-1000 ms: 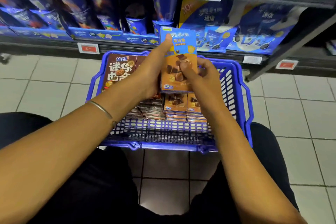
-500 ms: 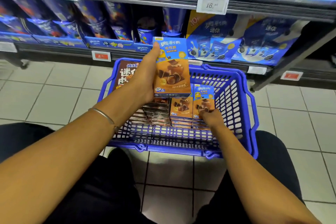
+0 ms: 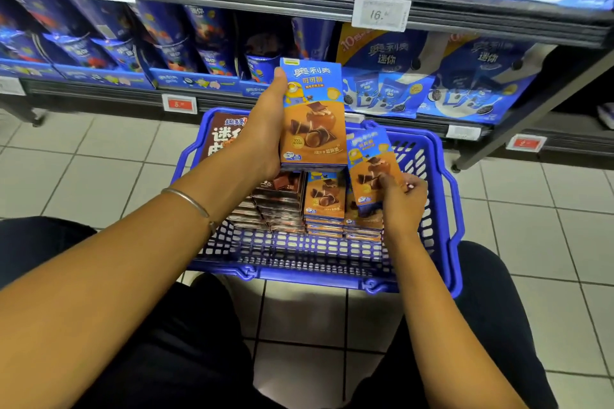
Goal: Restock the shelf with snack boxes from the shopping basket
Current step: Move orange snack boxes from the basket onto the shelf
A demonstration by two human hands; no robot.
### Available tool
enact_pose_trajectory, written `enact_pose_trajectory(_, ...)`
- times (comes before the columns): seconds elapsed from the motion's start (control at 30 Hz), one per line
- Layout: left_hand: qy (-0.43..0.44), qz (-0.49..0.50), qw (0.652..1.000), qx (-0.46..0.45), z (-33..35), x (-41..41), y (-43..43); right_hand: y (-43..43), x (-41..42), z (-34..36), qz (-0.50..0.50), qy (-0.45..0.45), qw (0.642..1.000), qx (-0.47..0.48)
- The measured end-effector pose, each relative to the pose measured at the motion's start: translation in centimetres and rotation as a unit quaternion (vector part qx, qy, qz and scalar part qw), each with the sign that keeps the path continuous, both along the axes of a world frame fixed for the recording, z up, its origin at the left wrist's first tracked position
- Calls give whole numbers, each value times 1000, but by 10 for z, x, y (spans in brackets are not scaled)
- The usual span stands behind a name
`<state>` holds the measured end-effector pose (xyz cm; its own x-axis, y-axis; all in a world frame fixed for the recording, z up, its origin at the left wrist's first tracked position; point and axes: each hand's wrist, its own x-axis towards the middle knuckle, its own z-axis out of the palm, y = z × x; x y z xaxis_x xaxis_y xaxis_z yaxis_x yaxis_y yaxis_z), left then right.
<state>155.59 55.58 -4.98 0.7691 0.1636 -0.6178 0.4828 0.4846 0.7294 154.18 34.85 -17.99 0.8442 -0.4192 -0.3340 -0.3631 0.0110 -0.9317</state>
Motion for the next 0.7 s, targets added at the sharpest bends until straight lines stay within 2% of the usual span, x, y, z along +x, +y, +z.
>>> enact_pose_trajectory(0.13,8,11,1000,9,-1,-2,-2,13,-3,48,-9,-72,988,139)
enact_pose_trajectory(0.27,3,20,1000,10,-3,-8,-2,17,5,90,48,-115,966,227)
enact_pose_trajectory(0.33,-4,17,1000,0,-4,-10,-3,23,3,103,93,-122,962,226)
enact_pose_trajectory(0.53,-59,-38,996,-47,0,-19,-4,52,-15,109,196,-80,972,104)
enact_pose_trajectory(0.7,-118,-79,989,53,5,-17,-7,58,-18,116,229,-58,966,110)
